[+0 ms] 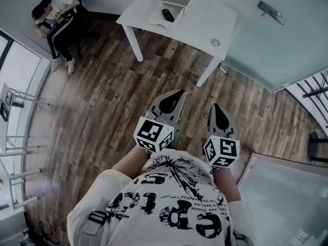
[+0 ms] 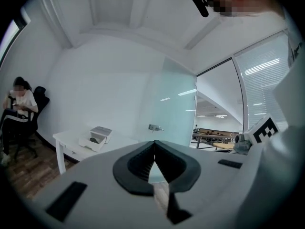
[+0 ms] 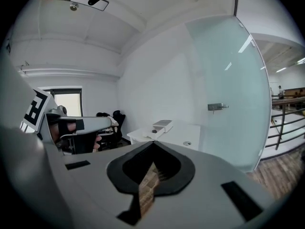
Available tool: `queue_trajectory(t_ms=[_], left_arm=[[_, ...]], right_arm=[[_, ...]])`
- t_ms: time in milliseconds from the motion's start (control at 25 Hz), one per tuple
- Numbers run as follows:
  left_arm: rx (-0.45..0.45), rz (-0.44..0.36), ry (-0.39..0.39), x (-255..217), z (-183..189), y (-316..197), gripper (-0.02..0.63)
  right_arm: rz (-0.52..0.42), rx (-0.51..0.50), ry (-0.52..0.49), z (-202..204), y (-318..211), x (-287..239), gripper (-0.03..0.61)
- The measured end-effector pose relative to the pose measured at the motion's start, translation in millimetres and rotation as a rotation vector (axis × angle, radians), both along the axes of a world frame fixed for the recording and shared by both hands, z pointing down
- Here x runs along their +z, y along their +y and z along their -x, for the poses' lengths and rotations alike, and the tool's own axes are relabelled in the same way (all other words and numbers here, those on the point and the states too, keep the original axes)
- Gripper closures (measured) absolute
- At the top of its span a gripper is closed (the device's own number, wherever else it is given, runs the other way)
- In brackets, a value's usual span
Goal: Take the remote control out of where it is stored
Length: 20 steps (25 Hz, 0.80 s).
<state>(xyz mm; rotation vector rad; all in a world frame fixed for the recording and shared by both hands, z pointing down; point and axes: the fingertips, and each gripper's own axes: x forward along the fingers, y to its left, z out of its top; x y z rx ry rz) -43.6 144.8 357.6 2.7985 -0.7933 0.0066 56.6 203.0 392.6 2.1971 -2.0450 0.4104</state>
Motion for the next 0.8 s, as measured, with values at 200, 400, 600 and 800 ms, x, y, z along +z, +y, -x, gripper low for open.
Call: queue_trajectory(t_ms=[200,400,600,800], left_arm=[[-0.042,0.025,-0.032,10,31,-66,0.604],[-0.098,0.093,-0.045,33,51,-109,0.604],[-0.155,0.117,-0.042,43,67,-146,0.604],[-0.212,0.107,-0.038,44,64,-179,0.604]], right_arm=[[0.017,-0.031,0.038,33,-60,-3,0.577],[0.050,-0.063,0.025,48,-107,8,0.577],[0.075,-0.103,0.021,55,-148,16,0.577],[0.074,-0.162,0.022,49,-187,22,0.577]])
